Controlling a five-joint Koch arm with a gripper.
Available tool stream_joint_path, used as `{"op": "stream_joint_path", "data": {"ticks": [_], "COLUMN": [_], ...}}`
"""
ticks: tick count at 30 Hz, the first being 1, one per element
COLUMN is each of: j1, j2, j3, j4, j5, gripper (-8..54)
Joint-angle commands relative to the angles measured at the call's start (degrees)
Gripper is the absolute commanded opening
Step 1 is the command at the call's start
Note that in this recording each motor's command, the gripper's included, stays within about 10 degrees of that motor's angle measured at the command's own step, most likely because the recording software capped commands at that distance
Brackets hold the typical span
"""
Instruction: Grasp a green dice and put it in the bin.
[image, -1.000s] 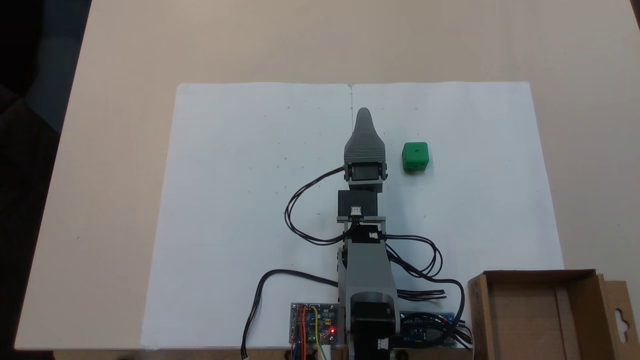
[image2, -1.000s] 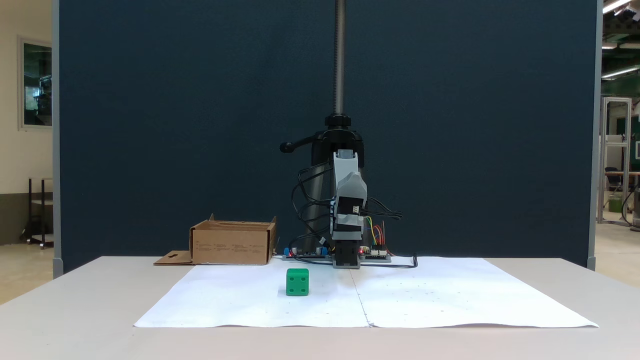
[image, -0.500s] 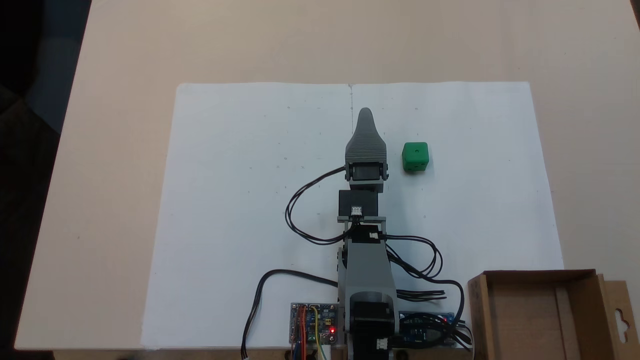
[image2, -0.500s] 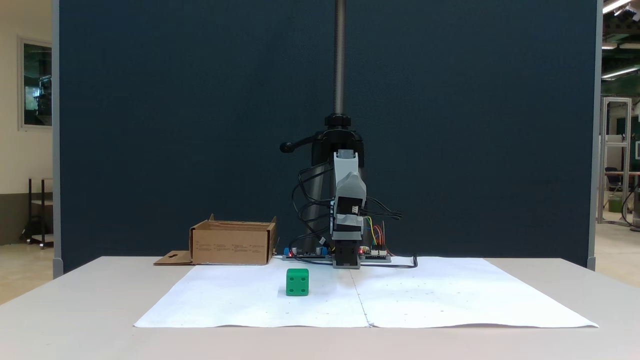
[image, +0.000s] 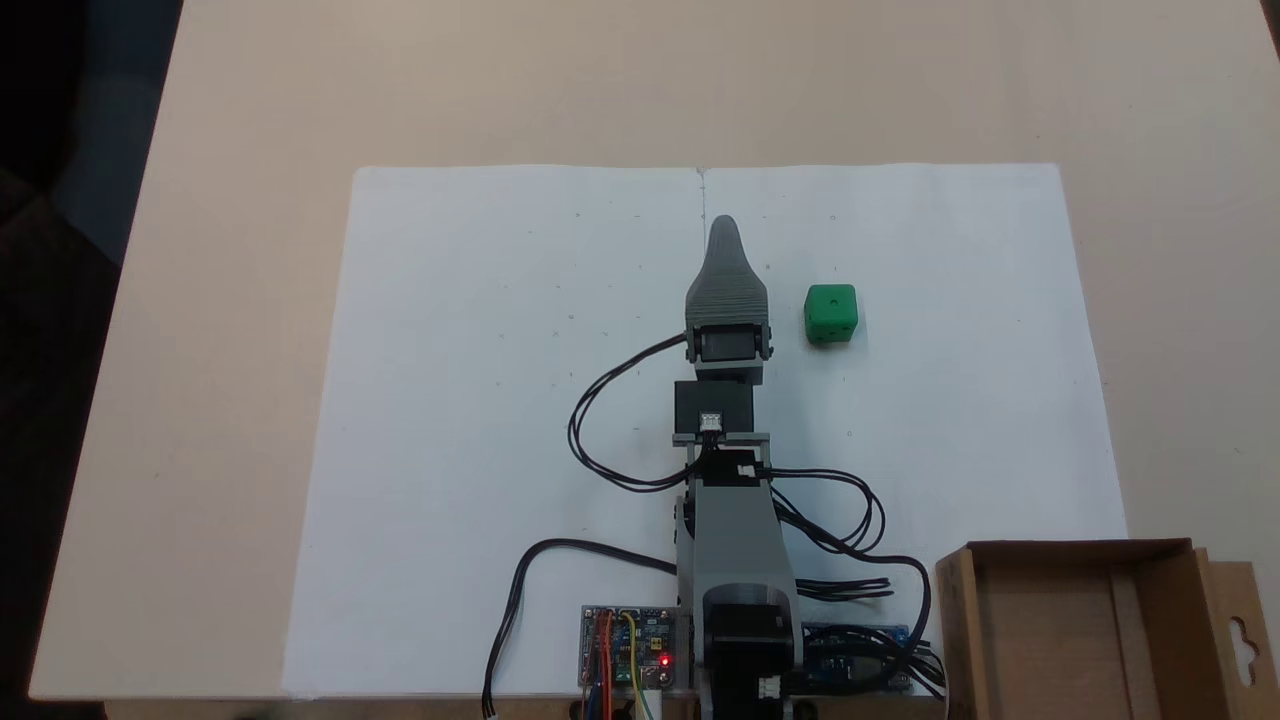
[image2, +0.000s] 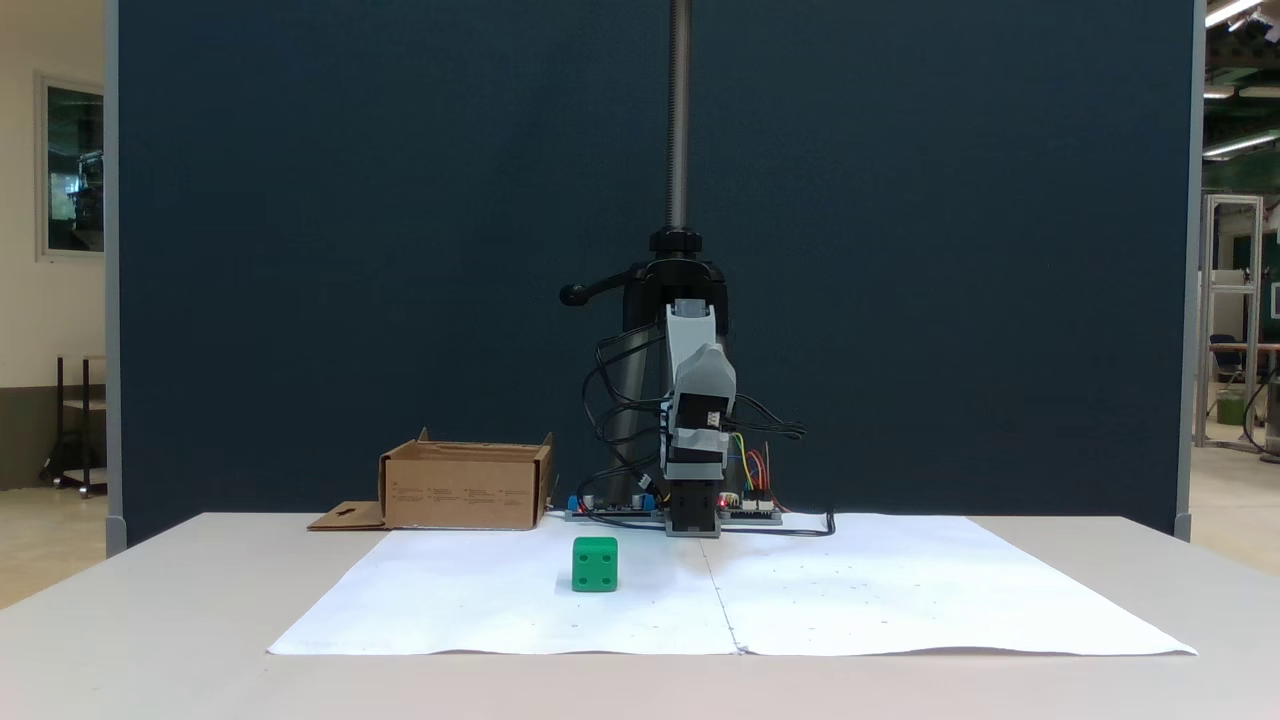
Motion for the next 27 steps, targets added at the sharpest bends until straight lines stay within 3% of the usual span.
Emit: {"op": "stream_joint_path", "data": {"ticks": [1, 8, 27], "j1": [-0.97, -0.97, -0.18], "j2": [5.89, 5.71, 3.78], "j3": [4.13, -0.53, -46.05], "j4": [-1.41, 4.31, 78.38], "j5": [1.41, 1.23, 3.08], "gripper": [42.2, 42.6, 43.2]}}
